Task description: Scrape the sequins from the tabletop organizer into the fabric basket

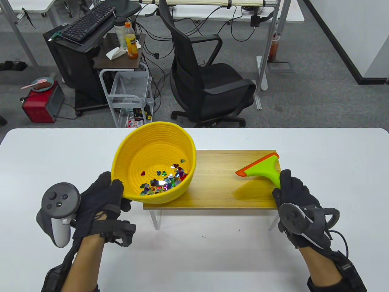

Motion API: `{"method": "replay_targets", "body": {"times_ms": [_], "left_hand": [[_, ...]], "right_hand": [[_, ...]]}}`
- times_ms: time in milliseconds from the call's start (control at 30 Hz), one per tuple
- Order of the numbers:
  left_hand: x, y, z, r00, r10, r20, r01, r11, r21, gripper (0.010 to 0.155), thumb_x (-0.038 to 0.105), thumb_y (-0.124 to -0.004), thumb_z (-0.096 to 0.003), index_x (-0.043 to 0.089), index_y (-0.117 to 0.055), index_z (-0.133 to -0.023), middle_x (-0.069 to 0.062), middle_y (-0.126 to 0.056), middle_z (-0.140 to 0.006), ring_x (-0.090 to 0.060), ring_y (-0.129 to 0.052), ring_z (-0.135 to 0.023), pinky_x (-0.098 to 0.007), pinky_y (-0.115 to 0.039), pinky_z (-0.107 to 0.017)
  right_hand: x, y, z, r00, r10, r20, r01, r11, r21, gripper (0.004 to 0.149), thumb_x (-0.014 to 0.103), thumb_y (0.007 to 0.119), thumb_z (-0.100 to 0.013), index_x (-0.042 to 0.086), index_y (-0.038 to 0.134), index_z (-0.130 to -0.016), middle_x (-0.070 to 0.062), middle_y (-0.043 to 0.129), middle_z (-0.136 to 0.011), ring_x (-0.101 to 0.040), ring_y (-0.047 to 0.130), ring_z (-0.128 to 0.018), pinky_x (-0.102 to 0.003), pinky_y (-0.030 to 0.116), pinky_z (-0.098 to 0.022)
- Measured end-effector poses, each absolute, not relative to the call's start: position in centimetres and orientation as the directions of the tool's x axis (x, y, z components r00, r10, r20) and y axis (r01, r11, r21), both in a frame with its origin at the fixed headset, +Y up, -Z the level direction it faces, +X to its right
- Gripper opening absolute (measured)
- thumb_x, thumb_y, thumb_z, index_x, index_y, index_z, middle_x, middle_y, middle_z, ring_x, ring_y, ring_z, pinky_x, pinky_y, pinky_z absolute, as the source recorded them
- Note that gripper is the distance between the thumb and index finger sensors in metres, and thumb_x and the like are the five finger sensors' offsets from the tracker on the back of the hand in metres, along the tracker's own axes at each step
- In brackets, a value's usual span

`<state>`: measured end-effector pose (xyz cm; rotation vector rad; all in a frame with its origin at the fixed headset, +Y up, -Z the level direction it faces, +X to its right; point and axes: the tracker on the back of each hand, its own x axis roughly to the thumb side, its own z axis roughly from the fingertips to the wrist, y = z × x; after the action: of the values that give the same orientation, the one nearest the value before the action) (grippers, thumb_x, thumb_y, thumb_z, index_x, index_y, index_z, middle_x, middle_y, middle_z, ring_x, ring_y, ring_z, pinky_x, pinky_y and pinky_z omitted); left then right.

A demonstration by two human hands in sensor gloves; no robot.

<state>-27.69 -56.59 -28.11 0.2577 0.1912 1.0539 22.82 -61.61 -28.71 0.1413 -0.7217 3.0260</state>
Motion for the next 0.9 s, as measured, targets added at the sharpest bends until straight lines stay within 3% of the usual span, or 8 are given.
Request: {"method": "replay_targets", "body": {"times_ms": [200,433,900], "left_hand": [[-29.7,-58.0,-28.9,0.462,0.885,-0.053,-0.767,0.429,0.478,0.062,0.038,-0.078,-0.0485,-0.007,-0.062,-0.087,-0.022,-0.107,-0.043,-0.032,-0.111,-0.02,-0.044,-0.095,-0.011],[-31.7,-59.7,-29.6,0.451,0.882,-0.135,-0.673,0.435,0.598,0.061,0.037,-0.078,-0.0479,-0.007,-0.061,-0.087,-0.022,-0.107,-0.043,-0.034,-0.111,-0.02,-0.045,-0.095,-0.011],[-34.1,-68.0,-30.4,0.416,0.832,-0.368,-0.623,0.555,0.551,0.06,0.035,-0.076,-0.0485,-0.007,-0.06,-0.088,-0.024,-0.106,-0.045,-0.035,-0.111,-0.023,-0.045,-0.095,-0.013]], "right_hand": [[23.1,-61.8,-28.3,-0.994,0.01,0.108,-0.058,-0.89,-0.453,0.062,0.038,0.073,-0.06,0.007,0.054,-0.109,-0.021,0.076,-0.096,-0.035,0.096,-0.062,-0.039,0.086,-0.042],[23.4,-62.2,-28.1,-0.992,0.003,0.125,-0.06,-0.887,-0.457,0.061,0.038,0.073,-0.06,0.007,0.054,-0.109,-0.02,0.076,-0.096,-0.035,0.096,-0.062,-0.039,0.086,-0.042],[23.3,-62.7,-27.9,-0.989,0.012,0.151,-0.08,-0.885,-0.459,0.062,0.038,0.074,-0.06,0.007,0.054,-0.109,-0.02,0.076,-0.096,-0.035,0.096,-0.062,-0.039,0.086,-0.042]]}}
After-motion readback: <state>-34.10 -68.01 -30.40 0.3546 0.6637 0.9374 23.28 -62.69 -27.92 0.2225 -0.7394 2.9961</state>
